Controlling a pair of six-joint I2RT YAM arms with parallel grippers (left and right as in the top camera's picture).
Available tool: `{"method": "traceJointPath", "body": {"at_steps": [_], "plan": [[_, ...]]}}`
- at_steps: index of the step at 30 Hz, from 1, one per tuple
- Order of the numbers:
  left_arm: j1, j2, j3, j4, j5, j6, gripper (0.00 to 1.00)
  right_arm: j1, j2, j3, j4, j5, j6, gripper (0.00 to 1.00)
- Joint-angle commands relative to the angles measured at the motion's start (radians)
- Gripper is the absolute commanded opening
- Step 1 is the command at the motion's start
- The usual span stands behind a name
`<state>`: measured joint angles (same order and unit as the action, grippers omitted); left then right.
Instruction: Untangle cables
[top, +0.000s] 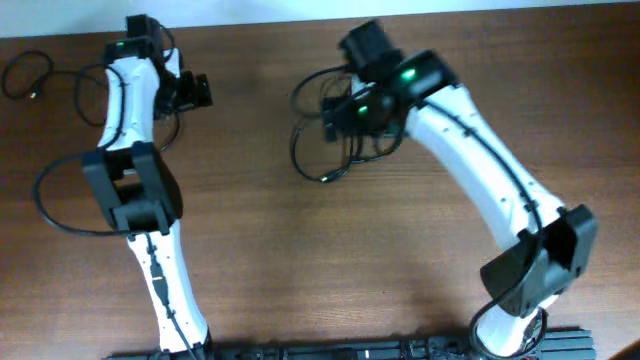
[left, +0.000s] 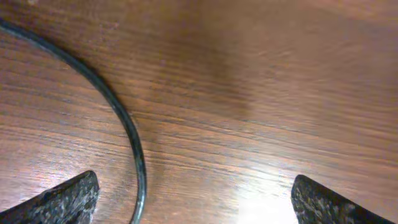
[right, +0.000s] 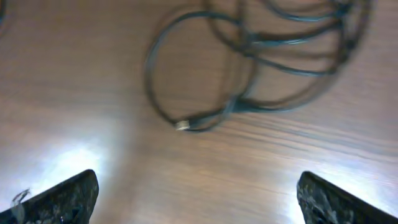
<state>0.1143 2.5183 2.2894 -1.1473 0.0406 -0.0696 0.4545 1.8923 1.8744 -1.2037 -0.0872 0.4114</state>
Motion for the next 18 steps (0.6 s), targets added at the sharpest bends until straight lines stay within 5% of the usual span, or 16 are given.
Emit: {"method": "traceJointPath", "body": {"at_steps": [1,5,10,13,16,18], "plan": [[-0.009,0.065,0.002,-0.014,-0.146,0.084,1.0,-0.05,0.013,-0.005,-0.034,-0.04,-0.004,0.99],[0.028,0.085,0.002,-0.025,-0.121,0.17,0.99,-0.049,0.013,-0.014,-0.037,-0.04,-0.004,0.99],[0.08,0.085,0.002,-0.061,-0.071,0.266,0.84,-0.048,0.013,-0.019,-0.028,-0.04,-0.003,0.99],[0.078,0.085,0.002,-0.062,-0.094,0.307,0.7,-0.048,0.013,-0.019,-0.016,-0.041,-0.003,0.99],[0.076,0.085,0.002,-0.061,-0.097,0.306,0.38,-0.048,0.013,-0.019,-0.016,-0.04,-0.004,0.99],[0.077,0.085,0.002,-0.061,-0.097,0.306,0.28,-0.048,0.013,-0.019,-0.015,-0.04,-0.004,0.99]]}}
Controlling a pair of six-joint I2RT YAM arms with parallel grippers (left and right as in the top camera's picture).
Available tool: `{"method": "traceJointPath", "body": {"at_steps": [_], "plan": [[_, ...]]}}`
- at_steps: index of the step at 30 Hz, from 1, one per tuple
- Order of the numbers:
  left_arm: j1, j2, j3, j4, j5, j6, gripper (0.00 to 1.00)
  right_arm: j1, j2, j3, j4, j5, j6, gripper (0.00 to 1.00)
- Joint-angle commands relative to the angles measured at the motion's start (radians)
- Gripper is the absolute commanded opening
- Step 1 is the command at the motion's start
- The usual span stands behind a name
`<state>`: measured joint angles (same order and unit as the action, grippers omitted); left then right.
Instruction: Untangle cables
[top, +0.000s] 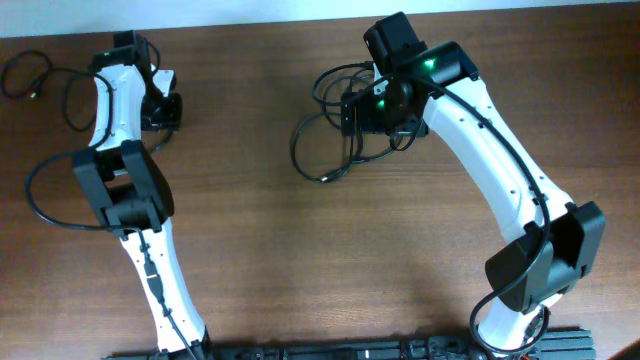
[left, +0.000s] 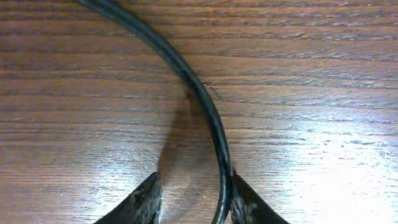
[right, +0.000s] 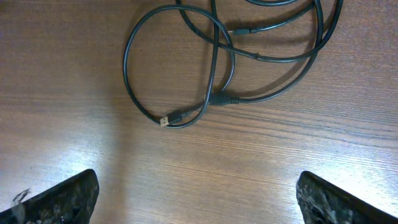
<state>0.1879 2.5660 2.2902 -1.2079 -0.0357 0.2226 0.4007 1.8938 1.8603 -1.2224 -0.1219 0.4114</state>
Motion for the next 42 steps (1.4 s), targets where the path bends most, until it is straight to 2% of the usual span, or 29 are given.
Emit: {"method": "traceJointPath", "body": {"at_steps": [1,3,6,8,11,14,15,18,20,21,22,24,26,27,28,30,31,33,35,36,37,39,42], "plan": [[0.003,0.037,0.001,0.002,-0.02,0.014,0.15,0.005,0.011,-0.005,0.003,-0.006,-0.004,0.99],[0.003,0.037,0.001,0.04,-0.004,-0.002,0.0,0.006,0.011,-0.005,0.003,-0.006,-0.004,0.99],[0.003,0.037,0.002,0.14,0.042,-0.065,0.0,0.006,0.011,-0.005,0.003,-0.006,-0.004,0.99],[0.005,0.037,0.002,0.246,0.155,-0.065,0.0,0.006,0.011,-0.005,0.003,-0.006,-0.003,0.99],[0.013,0.037,0.002,0.403,0.298,-0.197,0.0,0.006,0.011,-0.005,0.003,-0.006,-0.004,0.99],[0.029,0.037,0.002,0.558,0.446,-0.255,0.0,0.006,0.011,-0.005,0.003,-0.006,-0.004,0.99],[0.031,0.037,0.004,0.632,0.466,-0.257,0.0,0.005,0.011,-0.005,0.003,-0.006,-0.004,0.99],[0.032,0.037,0.042,0.694,0.466,-0.257,0.0,0.006,0.011,-0.005,0.003,-0.006,-0.004,0.99],[0.038,0.037,0.113,0.657,0.465,-0.257,0.5,0.005,0.011,-0.005,0.004,-0.006,-0.004,0.99],[0.038,0.037,0.13,0.643,0.465,-0.257,0.71,0.006,0.011,-0.005,0.005,-0.006,-0.004,0.99],[0.037,0.037,0.154,0.621,0.466,-0.257,0.99,0.006,0.011,-0.005,0.006,-0.006,-0.004,0.99],[0.037,0.037,0.217,0.555,0.467,-0.286,0.99,0.006,0.011,-0.005,0.006,-0.006,-0.004,0.99],[0.037,0.037,0.296,0.486,0.57,-0.347,0.99,0.005,0.011,-0.005,0.007,-0.005,-0.003,0.99],[0.037,0.037,0.317,0.469,0.661,-0.371,0.99,0.005,0.011,-0.005,0.007,-0.005,-0.004,0.99],[0.037,0.037,0.333,0.458,0.902,-0.392,0.99,0.005,0.011,-0.005,0.008,-0.005,-0.003,0.99],[0.031,0.037,0.33,0.451,1.126,-0.391,0.99,0.003,0.011,-0.005,0.011,0.021,-0.003,0.99],[0.018,0.037,0.327,0.415,1.151,-0.391,0.99,-0.002,0.011,-0.005,0.01,0.054,-0.003,0.99],[-0.035,0.037,0.327,0.291,1.1,-0.39,0.99,-0.019,0.011,-0.005,0.01,0.09,-0.003,0.99],[-0.102,0.037,0.327,0.162,0.929,-0.389,0.99,-0.065,0.011,-0.005,-0.001,0.101,-0.004,0.99],[-0.138,0.037,0.327,0.1,0.816,-0.386,0.99,-0.1,0.011,-0.005,-0.014,0.117,-0.004,0.99],[-0.198,0.037,0.327,0.003,0.6,-0.386,0.99,-0.162,0.011,-0.005,-0.045,0.129,-0.005,0.99],[-0.287,0.037,0.327,-0.083,0.348,-0.378,0.99,-0.233,0.011,-0.005,-0.093,0.131,-0.005,0.99],[-0.413,0.037,0.327,-0.159,0.288,-0.142,0.99,-0.336,0.011,-0.005,-0.121,0.131,-0.004,0.99]]}}
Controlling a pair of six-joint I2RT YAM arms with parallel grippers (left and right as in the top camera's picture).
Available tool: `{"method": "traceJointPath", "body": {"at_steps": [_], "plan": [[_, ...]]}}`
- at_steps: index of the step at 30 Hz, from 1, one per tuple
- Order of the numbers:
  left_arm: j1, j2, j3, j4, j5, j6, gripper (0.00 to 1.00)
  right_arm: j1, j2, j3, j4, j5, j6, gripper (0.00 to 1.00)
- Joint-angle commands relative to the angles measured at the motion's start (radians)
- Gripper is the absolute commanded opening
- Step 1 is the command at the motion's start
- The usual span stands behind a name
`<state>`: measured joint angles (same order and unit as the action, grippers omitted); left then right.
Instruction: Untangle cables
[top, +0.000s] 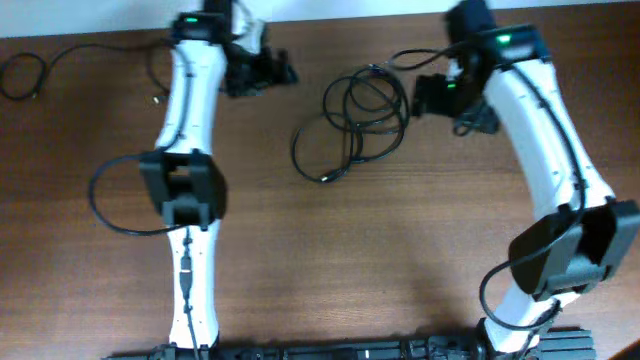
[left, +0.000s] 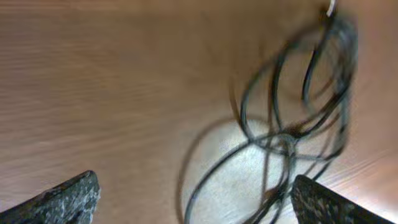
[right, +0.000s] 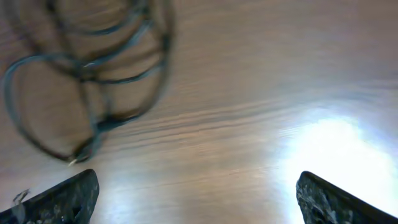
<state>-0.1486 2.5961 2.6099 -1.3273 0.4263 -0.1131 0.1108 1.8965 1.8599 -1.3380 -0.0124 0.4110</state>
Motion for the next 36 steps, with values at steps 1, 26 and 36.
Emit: {"method": "traceJointPath", "body": {"at_steps": [1,26,36], "plan": [[-0.117,0.007,0.007,-0.066,-0.19,0.221,0.99,-0.072,0.008,-0.005,-0.005,0.021,-0.003,0.99],[-0.237,-0.054,0.086,-0.084,-0.186,0.238,0.0,-0.125,0.008,-0.005,-0.005,0.021,-0.003,0.99],[-0.153,-0.324,0.529,-0.041,0.116,0.075,0.0,-0.125,0.008,-0.005,-0.005,0.021,-0.003,0.99]]}}
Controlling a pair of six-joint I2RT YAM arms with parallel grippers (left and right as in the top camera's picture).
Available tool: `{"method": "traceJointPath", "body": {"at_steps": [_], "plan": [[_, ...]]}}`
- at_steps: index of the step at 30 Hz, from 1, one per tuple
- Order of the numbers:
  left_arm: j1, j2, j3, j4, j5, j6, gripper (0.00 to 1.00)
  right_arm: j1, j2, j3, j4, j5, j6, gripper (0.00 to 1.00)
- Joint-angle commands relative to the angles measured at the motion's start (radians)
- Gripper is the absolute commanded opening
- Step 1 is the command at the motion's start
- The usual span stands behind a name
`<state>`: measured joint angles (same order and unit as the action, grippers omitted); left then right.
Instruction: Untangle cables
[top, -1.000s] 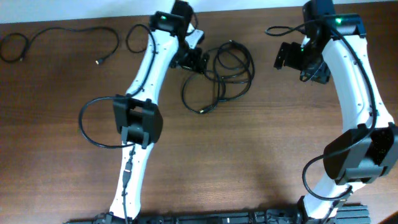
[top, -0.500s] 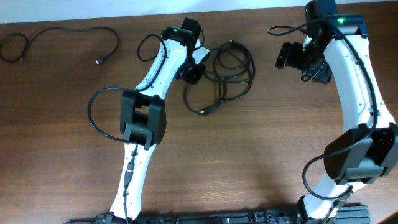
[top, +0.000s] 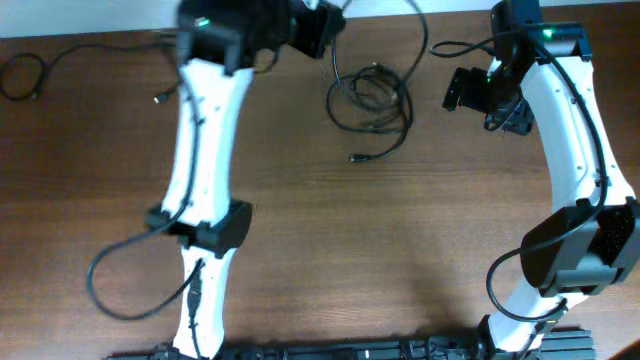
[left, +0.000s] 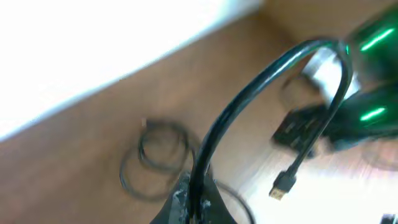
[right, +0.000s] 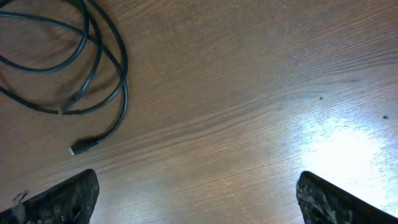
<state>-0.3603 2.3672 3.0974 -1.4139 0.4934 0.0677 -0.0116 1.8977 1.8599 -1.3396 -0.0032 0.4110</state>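
A coil of black cables (top: 371, 100) lies at the back middle of the wooden table, one plug end (top: 355, 157) trailing toward the front. My left gripper (top: 325, 33) is raised at the table's back edge, shut on a black cable (left: 267, 87). That cable arcs over and hangs down to a free USB plug (left: 283, 185). In the left wrist view the left gripper (left: 196, 200) pinches it above the coil (left: 155, 158). My right gripper (top: 468, 90) hovers open to the right of the coil. In its own view the right gripper (right: 199, 205) is empty, with the coil (right: 74, 68) at upper left.
A separate thin black cable (top: 25, 72) lies looped at the far left back corner, and a small plug (top: 160, 97) rests near it. The left arm's own supply cable (top: 110, 285) loops at the front left. The table's back edge (top: 90, 32) meets a white wall.
My left gripper was open, low beside the coil's left side; now it is shut on a cable and raised at the back edge. The coil's front-left loop is gone. The right gripper sits slightly farther right.
My left gripper was open over a cable at the table's left while the right hovered open above the tangle. Then the left fingers stood close round that cable. Later both were open on either side of the tangle. Now the left holds one cable lifted.
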Motion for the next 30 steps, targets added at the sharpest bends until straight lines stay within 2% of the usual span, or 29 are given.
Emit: {"method": "traceJointPath", "body": {"at_steps": [1,5,7,9,11,13,16,21,23,26,30], "plan": [[0.082,-0.123,0.041,0.078,0.049,-0.137,0.0,-0.003,0.007,-0.005,-0.003,0.012,-0.003,0.99],[0.235,-0.229,0.041,0.292,0.049,-0.381,0.0,-0.003,0.007,-0.005,-0.003,0.012,-0.003,0.99],[0.296,-0.251,0.041,0.307,0.039,-0.397,0.0,-0.003,0.007,-0.005,-0.003,0.012,-0.003,0.99],[0.373,-0.257,0.041,0.238,-0.064,-0.397,0.0,-0.003,0.007,-0.005,-0.003,0.012,-0.003,0.99],[0.43,-0.256,0.032,0.134,-0.273,-0.398,0.0,-0.003,0.007,-0.005,-0.003,0.012,-0.003,0.99],[0.467,-0.256,0.029,0.027,-0.443,-0.457,0.0,-0.003,0.007,-0.005,-0.003,0.012,-0.003,0.99],[0.511,-0.256,0.029,-0.068,-0.565,-0.48,0.0,-0.003,0.007,-0.005,-0.003,0.012,-0.003,0.99],[0.593,-0.254,0.024,-0.12,-0.975,-0.731,0.0,-0.003,0.007,-0.005,-0.003,0.012,-0.003,0.99],[0.647,-0.251,-0.001,-0.119,-1.09,-0.822,0.0,-0.003,0.007,-0.005,-0.003,0.012,-0.003,0.99],[0.75,-0.251,-0.096,-0.089,-1.144,-0.966,0.0,-0.003,0.007,-0.005,-0.003,0.012,-0.003,0.99],[0.876,-0.251,-0.271,0.059,-1.144,-0.983,0.0,-0.003,0.007,-0.005,-0.003,0.012,-0.003,0.99]]}}
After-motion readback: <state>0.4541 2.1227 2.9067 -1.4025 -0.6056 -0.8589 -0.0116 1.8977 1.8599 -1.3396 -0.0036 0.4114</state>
